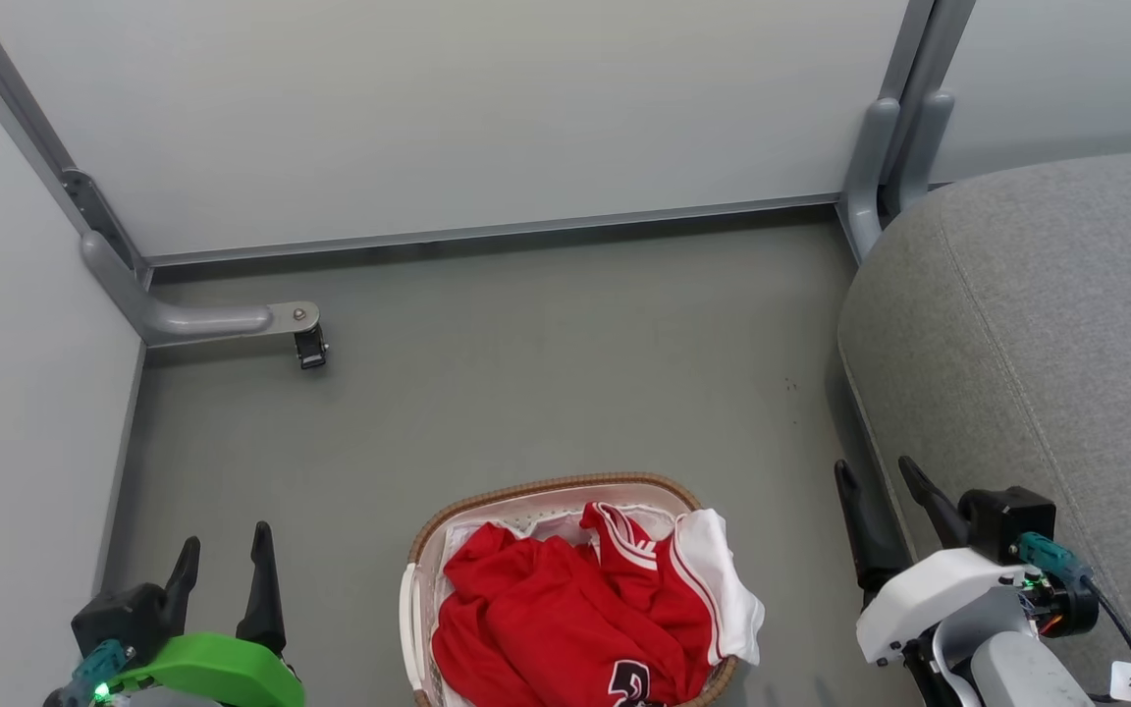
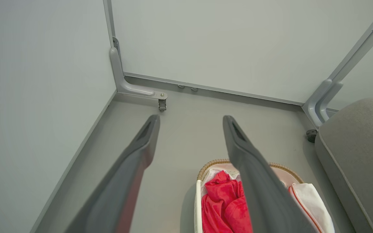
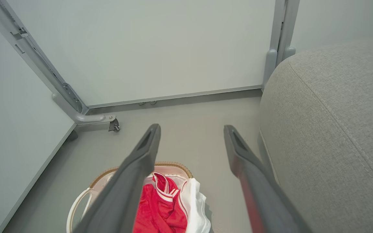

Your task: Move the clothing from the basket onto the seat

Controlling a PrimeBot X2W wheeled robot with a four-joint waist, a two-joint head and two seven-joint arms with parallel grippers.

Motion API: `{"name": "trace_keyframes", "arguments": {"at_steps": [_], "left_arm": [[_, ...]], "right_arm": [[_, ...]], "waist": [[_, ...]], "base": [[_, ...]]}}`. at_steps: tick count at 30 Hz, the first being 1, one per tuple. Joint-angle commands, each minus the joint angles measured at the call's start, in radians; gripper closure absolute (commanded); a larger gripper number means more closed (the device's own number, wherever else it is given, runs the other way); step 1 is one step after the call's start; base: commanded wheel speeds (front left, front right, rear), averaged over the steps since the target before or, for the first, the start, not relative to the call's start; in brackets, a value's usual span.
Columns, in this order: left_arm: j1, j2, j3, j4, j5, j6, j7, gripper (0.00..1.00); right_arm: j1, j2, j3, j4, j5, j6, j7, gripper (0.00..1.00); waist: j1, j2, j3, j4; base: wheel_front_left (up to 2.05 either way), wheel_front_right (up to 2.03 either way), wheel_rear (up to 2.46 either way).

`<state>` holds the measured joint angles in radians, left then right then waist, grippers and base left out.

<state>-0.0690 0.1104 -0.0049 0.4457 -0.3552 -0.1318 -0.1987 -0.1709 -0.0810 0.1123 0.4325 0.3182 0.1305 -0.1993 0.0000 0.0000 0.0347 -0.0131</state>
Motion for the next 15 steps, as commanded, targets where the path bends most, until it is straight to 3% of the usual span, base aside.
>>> {"name": "trace_keyframes", "arguments": {"at_steps": [1, 15], "left_arm": [[0.008, 0.004, 0.002, 0.000, 0.025, 0.002, -0.009, 0.00], [0.027, -0.009, 0.019, 0.020, 0.135, 0.002, -0.041, 0.00]], "right_arm": [[-0.010, -0.006, 0.004, 0.002, -0.025, 0.000, -0.010, 0.00], [0.006, 0.004, -0.012, 0.028, -0.147, 0.000, -0.040, 0.00]], "waist": [[0.0000, 0.0000, 0.000, 0.000], [0.0000, 0.0000, -0.002, 0.006]], "base": [[0.00, 0.00, 0.00], [0.00, 0.00, 0.00]]}}
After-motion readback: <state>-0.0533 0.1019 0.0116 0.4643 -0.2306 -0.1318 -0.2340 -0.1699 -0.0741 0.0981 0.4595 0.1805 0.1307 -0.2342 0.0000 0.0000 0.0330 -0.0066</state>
